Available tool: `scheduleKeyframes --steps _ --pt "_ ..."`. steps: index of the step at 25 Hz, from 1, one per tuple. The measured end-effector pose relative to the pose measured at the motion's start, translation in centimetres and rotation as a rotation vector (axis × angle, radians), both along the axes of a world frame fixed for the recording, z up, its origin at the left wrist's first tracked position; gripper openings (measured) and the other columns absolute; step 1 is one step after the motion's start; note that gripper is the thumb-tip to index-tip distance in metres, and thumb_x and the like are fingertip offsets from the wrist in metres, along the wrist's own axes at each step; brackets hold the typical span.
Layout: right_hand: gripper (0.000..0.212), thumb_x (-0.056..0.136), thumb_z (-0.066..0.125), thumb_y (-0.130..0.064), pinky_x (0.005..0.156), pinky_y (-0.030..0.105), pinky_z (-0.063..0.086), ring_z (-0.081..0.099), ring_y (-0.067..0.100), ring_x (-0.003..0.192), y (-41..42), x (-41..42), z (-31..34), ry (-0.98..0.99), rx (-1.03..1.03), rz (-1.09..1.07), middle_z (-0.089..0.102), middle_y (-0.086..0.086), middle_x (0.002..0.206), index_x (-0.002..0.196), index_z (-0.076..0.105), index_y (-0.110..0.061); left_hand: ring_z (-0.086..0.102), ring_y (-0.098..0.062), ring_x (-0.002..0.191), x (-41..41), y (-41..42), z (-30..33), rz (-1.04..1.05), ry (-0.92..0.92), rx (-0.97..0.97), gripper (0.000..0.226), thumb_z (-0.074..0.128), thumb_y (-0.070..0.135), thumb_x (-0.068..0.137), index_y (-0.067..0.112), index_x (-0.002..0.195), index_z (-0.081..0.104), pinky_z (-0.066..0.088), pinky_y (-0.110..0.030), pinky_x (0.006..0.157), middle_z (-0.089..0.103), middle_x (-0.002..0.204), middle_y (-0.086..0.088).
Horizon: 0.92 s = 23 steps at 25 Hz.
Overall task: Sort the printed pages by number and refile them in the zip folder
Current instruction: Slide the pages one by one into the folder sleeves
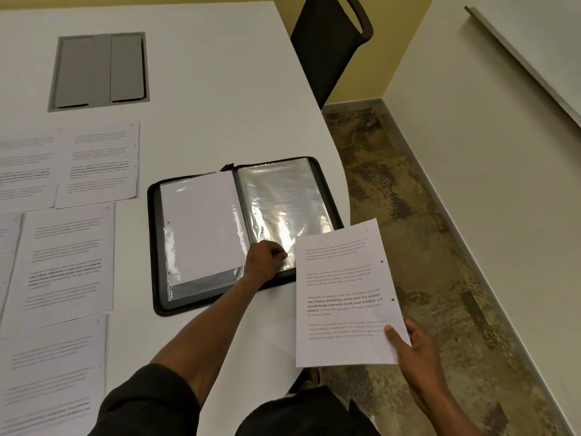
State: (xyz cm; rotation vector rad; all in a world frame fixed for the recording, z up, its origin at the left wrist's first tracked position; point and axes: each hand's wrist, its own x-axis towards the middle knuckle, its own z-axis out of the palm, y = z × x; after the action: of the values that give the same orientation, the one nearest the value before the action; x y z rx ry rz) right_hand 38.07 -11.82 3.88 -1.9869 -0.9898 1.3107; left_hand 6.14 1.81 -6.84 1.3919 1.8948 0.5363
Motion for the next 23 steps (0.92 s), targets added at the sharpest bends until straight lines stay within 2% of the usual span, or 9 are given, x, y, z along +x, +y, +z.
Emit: scheduleKeyframes --steps 2,4,7,10,14,17,20,23 --pt "0.025 0.096 0.065 -0.02 0.079 0.04 0.059 0.07 0.019 0.097 -1.6 -0.1 -0.1 -0.037 0.006 0.0 0.073 -0.004 0.109 0.12 0.066 -0.025 0.061 -0.007 0.074 0.0 -0.1 0.0 -0.002 0.0 0.003 0.009 0.073 0.019 0.086 0.014 0.084 0.08 0.037 -0.016 0.069 0.076 0.082 0.002" --pt "0.026 0.096 0.065 -0.021 0.08 0.041 0.058 0.068 0.02 0.097 -2.7 -0.3 0.0 -0.068 0.009 -0.009 0.072 -0.003 0.108 0.122 0.065 -0.024 0.061 -0.006 0.074 0.1 -0.1 0.1 0.01 -0.011 0.01 0.01 0.071 0.019 0.087 0.015 0.083 0.08 0.036 -0.013 0.068 0.076 0.083 0.005" --pt "0.022 0.096 0.064 -0.02 0.081 0.044 0.057 0.067 0.018 0.095 -3.6 -0.4 0.2 -0.069 0.018 -0.019 0.071 -0.006 0.106 0.117 0.065 -0.028 0.059 -0.005 0.069 0.3 -0.3 0.0 0.014 -0.007 0.02 0.013 0.07 0.022 0.088 0.016 0.081 0.079 0.037 -0.015 0.067 0.075 0.079 0.005" --pt "0.021 0.096 0.065 -0.02 0.084 0.048 0.058 0.068 0.018 0.097 -4.3 -0.3 0.1 -0.058 0.012 -0.018 0.072 -0.006 0.107 0.114 0.066 -0.031 0.056 -0.004 0.063 0.5 -0.4 0.0 0.015 0.004 0.03 0.019 0.069 0.026 0.089 0.017 0.074 0.077 0.035 -0.018 0.065 0.07 0.069 0.008" --pt "0.021 0.095 0.066 -0.023 0.083 0.045 0.059 0.068 0.018 0.097 -5.1 -0.3 -0.4 -0.061 0.0 -0.008 0.072 -0.006 0.107 0.115 0.066 -0.03 0.056 -0.005 0.058 0.6 -0.4 -0.1 0.012 0.011 0.035 0.027 0.068 0.029 0.09 0.017 0.065 0.073 0.035 -0.02 0.061 0.062 0.057 0.011" --pt "0.02 0.096 0.065 -0.021 0.08 0.038 0.059 0.069 0.016 0.097 -5.2 -1.2 -1.0 -0.031 0.0 0.019 0.073 -0.007 0.107 0.115 0.068 -0.026 0.058 -0.004 0.059 0.8 -0.7 -0.1 -0.011 0.017 0.042 0.025 0.067 0.029 0.09 0.017 0.068 0.075 0.036 -0.02 0.062 0.067 0.061 0.011" --pt "0.019 0.097 0.063 -0.016 0.08 0.033 0.059 0.071 0.011 0.095 -4.7 -2.6 -1.7 0.025 -0.021 0.02 0.075 -0.009 0.105 0.114 0.069 -0.025 0.063 -0.007 0.072 1.2 -0.9 0.0 -0.03 0.039 0.051 0.018 0.066 0.027 0.089 0.021 0.077 0.078 0.046 -0.025 0.068 0.073 0.075 0.01" --pt "0.019 0.097 0.063 -0.007 0.071 0.025 0.058 0.072 0.011 0.091 -3.9 -3.7 -2.2 0.145 -0.077 -0.03 0.076 -0.006 0.101 0.109 0.069 -0.021 0.064 -0.012 0.077 1.5 -1.1 -0.1 -0.074 0.081 0.073 0.015 0.063 0.028 0.087 0.024 0.081 0.077 0.051 -0.029 0.072 0.073 0.08 0.008"
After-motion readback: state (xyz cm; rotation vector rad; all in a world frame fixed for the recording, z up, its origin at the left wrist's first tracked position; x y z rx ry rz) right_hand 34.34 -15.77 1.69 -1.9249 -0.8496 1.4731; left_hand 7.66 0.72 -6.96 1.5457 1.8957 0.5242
